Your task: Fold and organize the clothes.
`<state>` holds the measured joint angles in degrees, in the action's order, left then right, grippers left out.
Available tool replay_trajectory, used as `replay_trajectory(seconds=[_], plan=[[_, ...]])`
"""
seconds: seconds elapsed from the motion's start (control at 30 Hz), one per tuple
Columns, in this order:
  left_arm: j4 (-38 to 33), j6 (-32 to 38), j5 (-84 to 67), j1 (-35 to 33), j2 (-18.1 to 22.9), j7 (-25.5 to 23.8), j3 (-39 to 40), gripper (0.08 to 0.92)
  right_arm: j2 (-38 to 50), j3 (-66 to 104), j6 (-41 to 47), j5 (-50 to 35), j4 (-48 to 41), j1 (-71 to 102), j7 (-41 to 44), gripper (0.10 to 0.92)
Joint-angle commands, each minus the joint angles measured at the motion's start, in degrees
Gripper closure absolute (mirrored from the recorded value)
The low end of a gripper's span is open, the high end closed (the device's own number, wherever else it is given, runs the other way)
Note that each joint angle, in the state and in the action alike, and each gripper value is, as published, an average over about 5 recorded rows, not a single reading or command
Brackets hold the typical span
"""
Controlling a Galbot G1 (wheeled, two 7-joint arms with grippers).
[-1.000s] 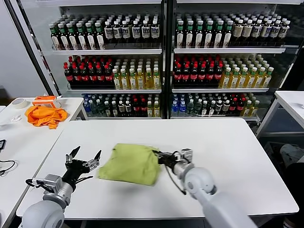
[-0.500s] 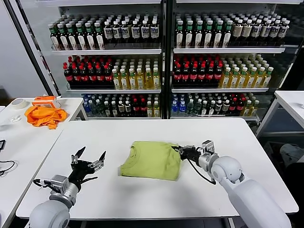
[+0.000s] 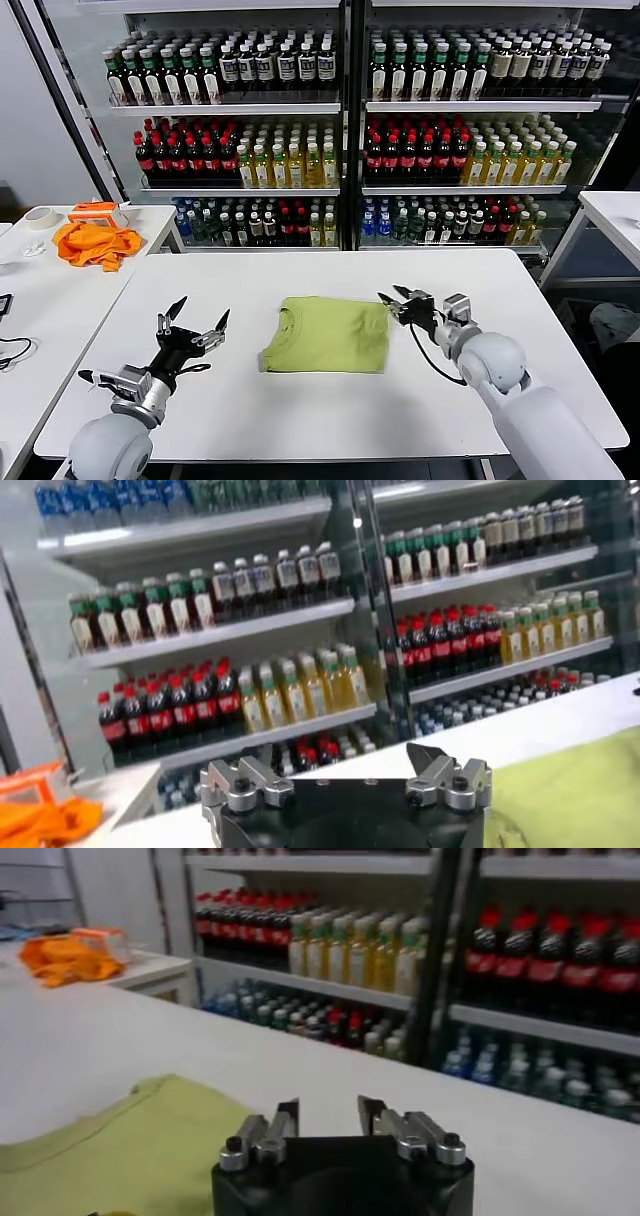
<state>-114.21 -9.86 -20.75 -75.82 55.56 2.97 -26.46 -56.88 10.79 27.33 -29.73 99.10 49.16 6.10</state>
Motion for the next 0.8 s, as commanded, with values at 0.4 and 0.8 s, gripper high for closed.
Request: replay_trajectory(seconds=[0.4, 0.8], plan=[[10.0, 13.6, 9.2, 8.3, 6.3, -9.5, 2.1, 0.177, -3.5, 15.7, -9.7, 10.5, 9.9, 15.9, -14.1, 0.232], [12.6, 13.2, 9.8, 11.6, 7.5, -9.3, 2.7, 0.177, -3.6, 15.9, -11.4, 11.3, 9.1, 16.0, -13.7, 0.203]])
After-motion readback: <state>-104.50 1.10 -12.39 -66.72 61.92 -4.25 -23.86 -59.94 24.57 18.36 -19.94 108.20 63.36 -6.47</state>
